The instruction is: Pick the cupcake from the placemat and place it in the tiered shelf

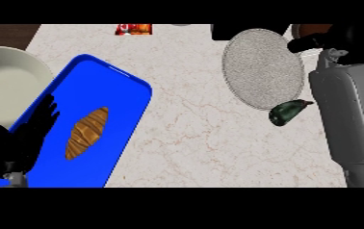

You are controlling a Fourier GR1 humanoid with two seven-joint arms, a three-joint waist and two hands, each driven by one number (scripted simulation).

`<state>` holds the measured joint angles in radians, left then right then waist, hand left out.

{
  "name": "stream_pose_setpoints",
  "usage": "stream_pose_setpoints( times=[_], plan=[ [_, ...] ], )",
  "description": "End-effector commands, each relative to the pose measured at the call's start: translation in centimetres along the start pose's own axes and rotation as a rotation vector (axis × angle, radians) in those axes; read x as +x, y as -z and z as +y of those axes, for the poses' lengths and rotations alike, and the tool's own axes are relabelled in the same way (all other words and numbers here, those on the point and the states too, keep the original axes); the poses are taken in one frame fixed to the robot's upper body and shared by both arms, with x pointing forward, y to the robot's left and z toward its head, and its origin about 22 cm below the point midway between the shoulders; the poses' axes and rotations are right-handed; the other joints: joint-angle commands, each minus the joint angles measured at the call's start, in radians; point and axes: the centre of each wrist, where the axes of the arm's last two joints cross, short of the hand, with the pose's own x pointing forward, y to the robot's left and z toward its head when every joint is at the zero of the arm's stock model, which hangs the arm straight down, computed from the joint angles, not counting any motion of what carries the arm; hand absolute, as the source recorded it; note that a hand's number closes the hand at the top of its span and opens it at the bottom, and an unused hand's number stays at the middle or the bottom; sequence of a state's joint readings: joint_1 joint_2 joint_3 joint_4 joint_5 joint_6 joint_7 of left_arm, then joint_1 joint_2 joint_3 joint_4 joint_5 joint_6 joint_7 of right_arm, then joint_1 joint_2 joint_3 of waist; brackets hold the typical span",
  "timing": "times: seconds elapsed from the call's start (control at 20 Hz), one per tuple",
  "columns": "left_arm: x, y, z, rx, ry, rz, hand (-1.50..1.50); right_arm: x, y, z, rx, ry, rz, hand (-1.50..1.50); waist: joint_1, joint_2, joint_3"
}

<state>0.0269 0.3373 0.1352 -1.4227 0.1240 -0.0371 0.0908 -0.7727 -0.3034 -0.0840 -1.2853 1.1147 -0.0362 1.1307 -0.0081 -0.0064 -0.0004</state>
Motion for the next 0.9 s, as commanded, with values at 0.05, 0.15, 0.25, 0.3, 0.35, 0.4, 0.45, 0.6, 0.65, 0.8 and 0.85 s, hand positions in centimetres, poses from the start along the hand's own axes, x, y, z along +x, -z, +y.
stream_pose_setpoints(
  times=[0.05,0.15,0.25,0.3,0.35,0.4,0.45,0.6,0.65,0.8,0.85],
  plan=[
    [-0.2,-0.2,0.8,0.019,0.003,0.023,0.00,1.2,-1.8,-5.4,-0.091,0.184,0.133,1.50,-0.012,-0.006,-0.001],
    [-0.3,1.0,-0.4,-0.003,0.009,0.008,0.00,3.5,-3.4,-7.6,-0.132,0.197,0.123,1.50,-0.010,-0.001,-0.002],
    [-1.2,0.0,-0.5,-0.004,0.007,0.018,0.00,3.4,-4.2,-9.6,-0.174,0.178,0.129,1.50,-0.010,-0.005,-0.002],
    [-1.4,-0.8,0.3,-0.013,-0.007,0.004,0.00,3.0,-3.3,-8.4,-0.194,0.189,0.130,1.50,0.009,0.001,-0.001],
    [0.5,-0.1,0.2,0.003,0.005,0.003,0.00,2.9,-5.0,-10.2,-0.189,0.194,0.105,1.50,-0.002,-0.004,0.000],
    [1.0,-0.3,0.5,0.011,0.018,-0.013,0.00,2.4,-3.5,-11.1,-0.219,0.211,0.122,1.50,0.001,-0.002,0.000],
    [0.2,0.6,0.1,-0.001,0.010,-0.014,0.00,4.8,-3.9,-11.3,-0.252,0.223,0.120,1.50,0.010,0.004,-0.001],
    [-0.3,-0.4,-0.1,-0.005,0.005,0.025,0.00,4.8,-4.0,-12.8,-0.325,0.176,0.125,1.50,0.015,0.002,-0.001],
    [-0.6,-0.2,0.5,-0.009,-0.006,0.007,0.00,5.5,-3.6,-13.4,-0.345,0.177,0.144,1.50,0.017,0.003,-0.002],
    [-0.1,-0.3,0.4,-0.008,0.011,-0.001,0.00,4.5,-0.7,-14.2,-0.383,0.012,0.194,1.50,0.015,0.001,-0.002],
    [0.6,-0.1,0.4,-0.014,0.007,-0.003,0.00,4.8,-1.5,-15.1,-0.377,0.019,0.197,1.50,0.010,-0.002,-0.002]
  ],
)
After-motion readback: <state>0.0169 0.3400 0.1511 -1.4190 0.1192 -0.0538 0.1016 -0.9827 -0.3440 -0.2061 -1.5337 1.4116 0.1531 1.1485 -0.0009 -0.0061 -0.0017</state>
